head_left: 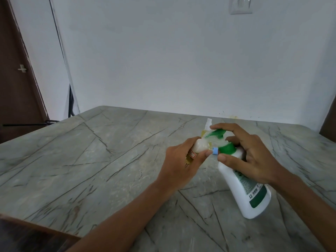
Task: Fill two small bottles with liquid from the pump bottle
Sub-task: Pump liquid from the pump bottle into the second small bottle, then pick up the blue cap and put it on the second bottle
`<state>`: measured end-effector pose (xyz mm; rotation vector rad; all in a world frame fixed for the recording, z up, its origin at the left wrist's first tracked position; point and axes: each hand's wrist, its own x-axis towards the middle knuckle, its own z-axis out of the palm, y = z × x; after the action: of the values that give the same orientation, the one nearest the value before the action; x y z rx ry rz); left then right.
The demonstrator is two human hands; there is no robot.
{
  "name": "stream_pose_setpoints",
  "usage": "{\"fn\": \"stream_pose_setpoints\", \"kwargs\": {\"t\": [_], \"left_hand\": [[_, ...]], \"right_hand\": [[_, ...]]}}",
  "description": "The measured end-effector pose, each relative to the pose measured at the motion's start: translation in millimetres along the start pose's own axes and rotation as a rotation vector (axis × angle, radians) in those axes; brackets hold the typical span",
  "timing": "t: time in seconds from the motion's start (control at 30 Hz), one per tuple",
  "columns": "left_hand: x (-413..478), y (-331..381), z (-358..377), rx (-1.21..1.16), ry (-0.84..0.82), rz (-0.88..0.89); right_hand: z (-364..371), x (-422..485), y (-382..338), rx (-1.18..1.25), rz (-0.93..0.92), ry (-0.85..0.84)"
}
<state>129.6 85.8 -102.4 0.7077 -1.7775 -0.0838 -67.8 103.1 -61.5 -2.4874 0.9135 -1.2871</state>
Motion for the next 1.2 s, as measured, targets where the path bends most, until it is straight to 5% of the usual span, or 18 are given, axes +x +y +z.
{"fn": "stream_pose_setpoints", "kwargs": {"t": [0.27, 0.83, 1.2], "left_hand": [[0.2, 0.4, -0.7, -0.035, 0.017, -0.026], [-1.5, -6.1, 4.5, -0.053, -0.032, -0.164], [-1.5, -13.4, 6.0, -0.1, 0.008, -0.237]], "right_hand": [[-12.1, -3.7, -7.8, 0.135, 0.085, -0.123], [-28.7, -2.0, -2.4, 0.136, 0.122, 0.046], [-69.8, 27.4, 53.6, -0.257, 0.281, 0.256]]}}
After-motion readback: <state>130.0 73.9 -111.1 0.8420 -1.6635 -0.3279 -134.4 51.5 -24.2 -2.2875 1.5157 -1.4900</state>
